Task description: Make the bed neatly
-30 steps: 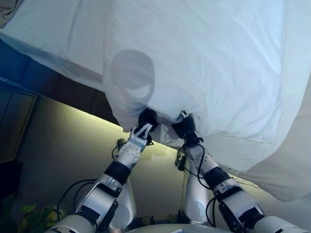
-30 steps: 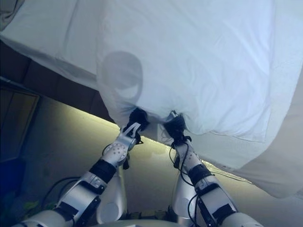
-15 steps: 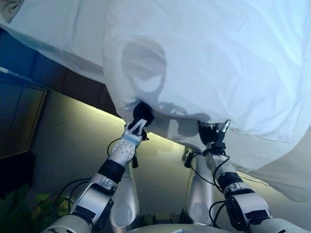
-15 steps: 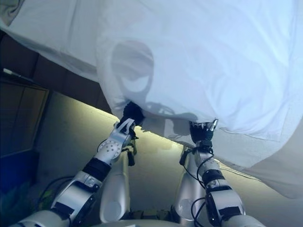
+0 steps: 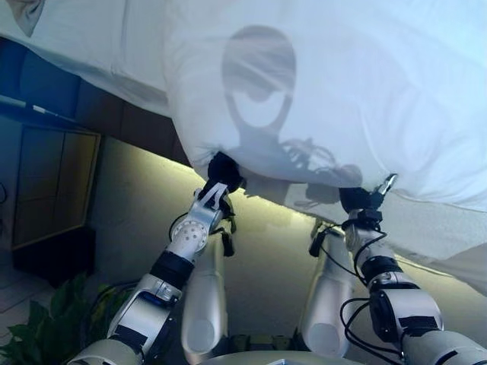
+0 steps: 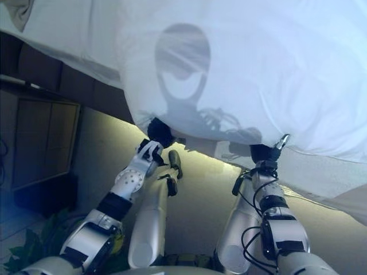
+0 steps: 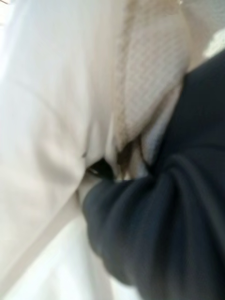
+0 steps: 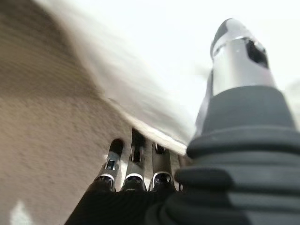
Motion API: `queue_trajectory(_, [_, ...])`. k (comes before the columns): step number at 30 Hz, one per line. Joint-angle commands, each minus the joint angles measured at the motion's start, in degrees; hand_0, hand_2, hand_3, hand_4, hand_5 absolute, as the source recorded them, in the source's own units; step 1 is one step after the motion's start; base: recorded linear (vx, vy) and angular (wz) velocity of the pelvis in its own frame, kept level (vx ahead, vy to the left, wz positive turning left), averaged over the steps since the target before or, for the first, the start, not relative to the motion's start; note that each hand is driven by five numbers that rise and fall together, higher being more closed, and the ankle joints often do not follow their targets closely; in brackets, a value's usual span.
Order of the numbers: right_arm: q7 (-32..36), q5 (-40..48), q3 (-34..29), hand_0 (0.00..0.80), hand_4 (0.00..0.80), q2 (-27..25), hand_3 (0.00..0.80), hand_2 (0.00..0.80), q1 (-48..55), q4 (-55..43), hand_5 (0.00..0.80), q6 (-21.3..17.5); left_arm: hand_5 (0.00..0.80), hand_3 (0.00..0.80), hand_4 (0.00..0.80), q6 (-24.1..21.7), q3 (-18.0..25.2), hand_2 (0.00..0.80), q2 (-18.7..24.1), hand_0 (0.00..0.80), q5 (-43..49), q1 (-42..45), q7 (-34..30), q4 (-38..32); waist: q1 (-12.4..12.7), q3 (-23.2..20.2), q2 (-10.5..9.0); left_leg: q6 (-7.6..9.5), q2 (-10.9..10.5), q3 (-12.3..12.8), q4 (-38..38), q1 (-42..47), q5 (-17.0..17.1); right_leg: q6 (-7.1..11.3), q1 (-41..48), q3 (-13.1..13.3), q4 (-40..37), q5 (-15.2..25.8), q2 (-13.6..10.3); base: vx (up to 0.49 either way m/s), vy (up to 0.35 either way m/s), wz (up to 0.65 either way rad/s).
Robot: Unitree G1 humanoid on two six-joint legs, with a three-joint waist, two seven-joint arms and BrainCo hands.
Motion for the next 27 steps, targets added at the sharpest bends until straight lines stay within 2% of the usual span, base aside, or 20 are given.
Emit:
queue_trajectory(1, [-0.03,5.51,-10.11,0.0,0.0,-11.81,0.0,0.0,-0.81,2.59,0.0,-4.36,0.8,0.8,0.8,-1.2,7.82,0.8,2.95,0.8,-4.28,-1.37,-4.65,-8.45,0.19,-0.29,4.77,-4.56,2.55,-2.46,1.87,-3.09,2.96,3.42,0.36,2.76,-12.87,16.09,-5.69,-0.036,0.033,0.03])
queue_trajectory(6, [-5.24,5.51,-12.0,0.0,0.0,-16.12,0.0,0.0,-2.64,4.57,0.0,-6.35,0.8,0.8,0.8,-1.99,7.87,0.8,3.79,0.8,-3.51,-2.45,-5.06,-7.83,0.16,-0.29,6.06,-4.46,2.3,-1.87,2.28,-4.38,3.06,3.43,-1.24,3.31,-12.27,15.88,-6.58,-0.036,0.03,0.05])
queue_trajectory(10, [-5.22,5.51,-13.49,0.0,0.0,-19.5,0.0,0.0,-2.47,5.13,0.0,-7.62,0.8,0.8,0.8,-2.22,7.42,0.8,4.72,0.8,-3.83,-1.83,-4.97,-8.0,0.04,-0.29,6.48,-4.58,2.15,-1.44,2.22,-4.65,3.22,3.54,-1.52,3.12,-11.96,15.41,-6.65,-0.009,0.012,0.02])
queue_trajectory(15, [-2.53,5.51,-15.41,0.0,0.0,-21.5,0.0,0.0,-0.63,3.95,0.0,-8.61,0.8,0.8,0.8,-1.57,6.76,0.8,6.31,0.8,-4.11,-1.28,-5.15,-8.35,0.16,-0.29,5.83,-4.52,1.93,-1.82,2.2,-5.15,3.37,3.72,-1.09,2.56,-12.3,15.37,-6.32,-0.036,-0.074,-0.03])
queue_trajectory(21, [-2.15,5.51,-16.8,0.0,0.0,-23.45,0.0,0.0,-0.42,3.86,0.0,-7.67,0.8,0.8,0.8,-0.87,7.03,0.8,7.86,0.8,-4.55,-2.37,-6.61,-6.59,0.07,-0.29,4.96,-4.8,2.26,-2.37,1.65,-5.72,3.85,3.9,-1.18,2.04,-12.75,15.39,-5.55,-0.019,-0.06,0.0])
queue_trajectory(22, [-1.21,5.51,-16.61,0.129,0.129,-23.7,0.129,0.129,-0.31,4.0,0.129,-7.29,0.8,0.8,0.8,-0.72,7.07,0.8,8.16,0.8,-4.84,-2.42,-6.86,-6.43,0.09,-0.29,4.79,-4.86,2.36,-2.5,1.74,-5.92,3.91,3.91,-1.27,2.04,-12.72,15.37,-5.4,-0.011,-0.041,0.01])
queue_trajectory(23, [-0.68,5.51,-16.27,0.417,0.417,-23.75,0.417,0.417,-0.29,3.92,0.417,-6.87,0.8,0.8,0.8,-0.55,7.09,0.8,8.32,0.8,-4.89,-2.42,-7.01,-6.28,0.11,-0.29,4.61,-4.9,2.45,-2.57,1.81,-5.98,3.89,3.92,-1.28,1.95,-12.72,15.4,-5.3,-0.007,-0.044,0.01])
queue_trajectory(24, [-0.6,5.46,-15.82,0.8,0.8,-23.76,0.8,0.8,-0.27,3.83,0.8,-6.32,0.8,0.8,0.8,-0.4,7.1,0.8,8.52,0.8,-4.95,-2.46,-6.93,-6.25,0.13,-0.29,4.46,-4.95,2.51,-2.64,1.82,-6.05,3.91,3.93,-1.25,1.88,-12.84,15.47,-5.25,-0.006,-0.037,0.01])
queue_trajectory(27, [-0.23,1.99,-14.46,0.8,0.8,-23.28,0.8,0.8,-0.78,3.16,0.8,-5.59,0.8,0.8,0.8,-0.1,7.05,0.8,8.53,0.8,-5.08,-2.94,-6.6,-5.74,0.23,-0.29,4.15,-4.92,2.5,-2.8,1.7,-6.16,4.03,3.9,-1.17,1.62,-13.34,15.92,-5.26,0.0,0.0,0.0])
